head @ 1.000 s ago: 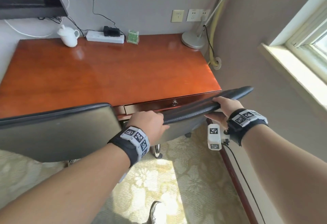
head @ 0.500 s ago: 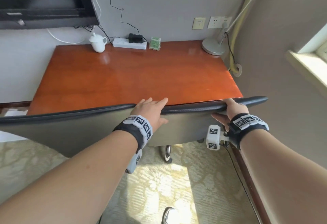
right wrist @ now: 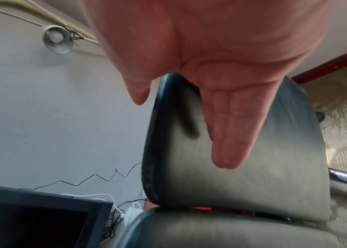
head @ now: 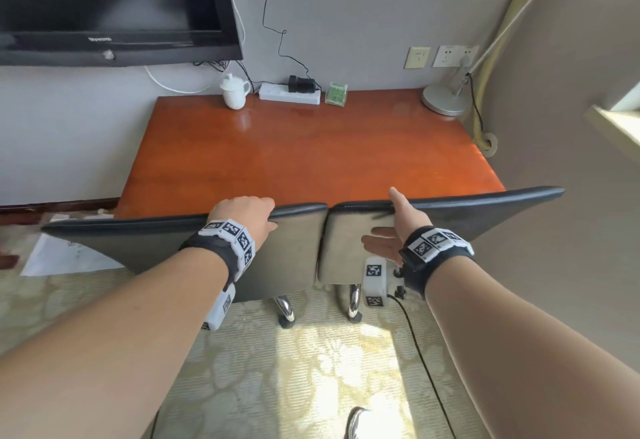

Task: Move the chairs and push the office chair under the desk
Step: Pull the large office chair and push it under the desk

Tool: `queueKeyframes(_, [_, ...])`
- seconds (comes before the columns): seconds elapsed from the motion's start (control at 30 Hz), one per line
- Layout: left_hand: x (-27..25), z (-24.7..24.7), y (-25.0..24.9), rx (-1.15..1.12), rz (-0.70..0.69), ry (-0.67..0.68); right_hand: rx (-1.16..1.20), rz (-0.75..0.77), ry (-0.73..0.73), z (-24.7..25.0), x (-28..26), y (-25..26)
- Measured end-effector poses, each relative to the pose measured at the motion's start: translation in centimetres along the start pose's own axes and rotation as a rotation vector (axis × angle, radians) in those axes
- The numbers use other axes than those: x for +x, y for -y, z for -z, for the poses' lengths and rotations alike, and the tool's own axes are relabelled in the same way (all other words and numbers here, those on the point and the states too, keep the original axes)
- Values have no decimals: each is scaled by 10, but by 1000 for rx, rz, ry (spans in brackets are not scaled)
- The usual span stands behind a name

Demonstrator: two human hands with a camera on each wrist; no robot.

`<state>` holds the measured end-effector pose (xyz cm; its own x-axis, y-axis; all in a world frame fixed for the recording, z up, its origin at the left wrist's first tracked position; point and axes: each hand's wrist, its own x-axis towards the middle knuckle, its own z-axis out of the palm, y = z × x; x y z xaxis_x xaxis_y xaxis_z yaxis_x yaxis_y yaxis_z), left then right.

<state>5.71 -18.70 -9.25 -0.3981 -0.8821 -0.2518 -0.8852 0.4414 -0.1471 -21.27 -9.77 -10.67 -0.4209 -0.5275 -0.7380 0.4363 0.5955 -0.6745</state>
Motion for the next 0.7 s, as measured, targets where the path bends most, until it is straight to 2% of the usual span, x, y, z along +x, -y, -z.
queueKeyframes(0.2, [-1, 0, 2, -9, -4, -16, 29, 10, -22, -16, 12, -3])
queueKeyframes(0.7, [0, 1, 6, -10, 18, 18, 91, 13, 59, -25, 20, -7])
